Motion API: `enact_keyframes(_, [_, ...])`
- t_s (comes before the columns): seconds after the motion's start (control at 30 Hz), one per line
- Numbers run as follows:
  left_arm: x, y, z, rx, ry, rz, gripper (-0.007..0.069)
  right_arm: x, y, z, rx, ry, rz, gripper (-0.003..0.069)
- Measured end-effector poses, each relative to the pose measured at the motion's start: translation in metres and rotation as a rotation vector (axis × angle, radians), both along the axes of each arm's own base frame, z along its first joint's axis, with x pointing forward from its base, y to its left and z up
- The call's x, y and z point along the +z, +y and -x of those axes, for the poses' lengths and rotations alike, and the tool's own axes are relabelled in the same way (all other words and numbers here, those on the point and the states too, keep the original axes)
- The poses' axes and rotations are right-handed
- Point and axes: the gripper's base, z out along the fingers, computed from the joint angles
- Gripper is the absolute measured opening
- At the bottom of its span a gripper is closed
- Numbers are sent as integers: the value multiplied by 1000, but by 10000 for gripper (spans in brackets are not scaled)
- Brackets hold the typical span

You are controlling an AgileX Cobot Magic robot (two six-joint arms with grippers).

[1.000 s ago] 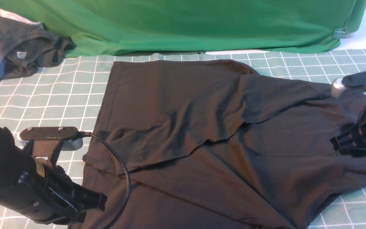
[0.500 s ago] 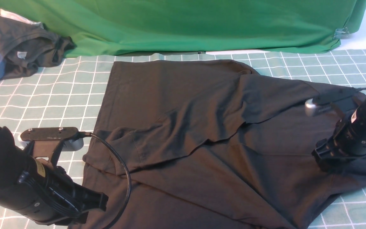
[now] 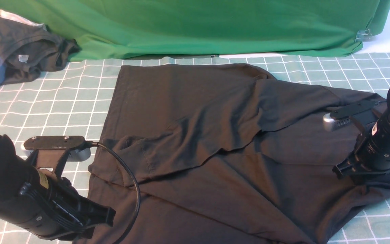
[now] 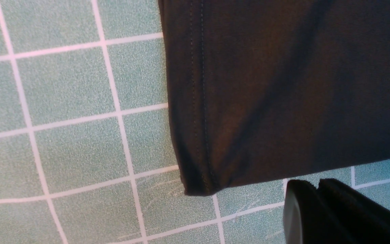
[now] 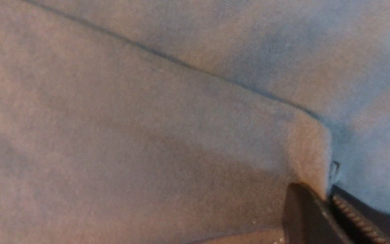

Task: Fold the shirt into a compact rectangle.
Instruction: 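Grasp the near edge of the shirt at its hem and shoulder corners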

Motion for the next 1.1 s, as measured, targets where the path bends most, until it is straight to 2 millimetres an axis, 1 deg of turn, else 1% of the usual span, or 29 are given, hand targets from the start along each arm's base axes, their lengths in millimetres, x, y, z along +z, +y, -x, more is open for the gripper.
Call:
enact_keyframes(0.17, [0, 0, 0, -3, -1, -1, 11, 8, -9, 3, -28, 13, 2, 31])
enact_keyframes(0.33, [0, 0, 0, -7, 2, -2, 11, 10, -31, 3, -101, 25, 8, 31])
enact_keyframes(0.47, [0, 0, 0, -6, 1, -2, 11, 10, -35, 2, -129, 25, 6, 43])
enact_keyframes(0.5, [0, 0, 0, -8, -2, -1, 11, 10, -35, 2, -133, 23, 5, 72])
enact_keyframes(0.53, [0, 0, 0, -8, -2, -1, 11, 10, -35, 2, -133, 23, 5, 78])
enact_keyframes(0.57, [0, 0, 0, -8, -5, -1, 11, 10, -35, 2, -136, 18, 5, 144])
enact_keyframes(0.6, [0, 0, 0, -8, -5, -1, 11, 10, -36, 2, -135, 16, 6, 186])
enact_keyframes(0.7, [0, 0, 0, -8, -6, 0, 11, 12, -36, 1, -136, 18, 7, 364])
enact_keyframes(0.77, [0, 0, 0, -8, -6, 0, 11, 17, -36, 1, -138, 61, 14, 435])
enact_keyframes(0.8, [0, 0, 0, -8, -5, -1, 11, 18, -36, 0, -138, 58, 14, 435])
enact_keyframes(0.83, [0, 0, 0, -6, -4, 0, 11, 25, -36, 3, -147, 114, 21, 444])
enact_keyframes(0.87, [0, 0, 0, -3, -2, -1, 11, 29, -37, 5, -147, 134, 24, 435])
enact_keyframes(0.93, [0, 1, 0, 6, -3, -13, 11, 42, -36, 11, -150, 145, 16, 386])
enact_keyframes(1.0, [0, 3, -1, 33, -2, -22, 11, 61, -37, 20, -149, 103, 10, 304])
enact_keyframes(1.03, [0, 3, -1, 47, -2, -25, 11, 73, -37, 25, -151, 58, -2, 247])
enact_keyframes(1.1, [0, 4, 0, 71, 6, -26, 15, 97, -37, 39, -152, -49, -22, 169])
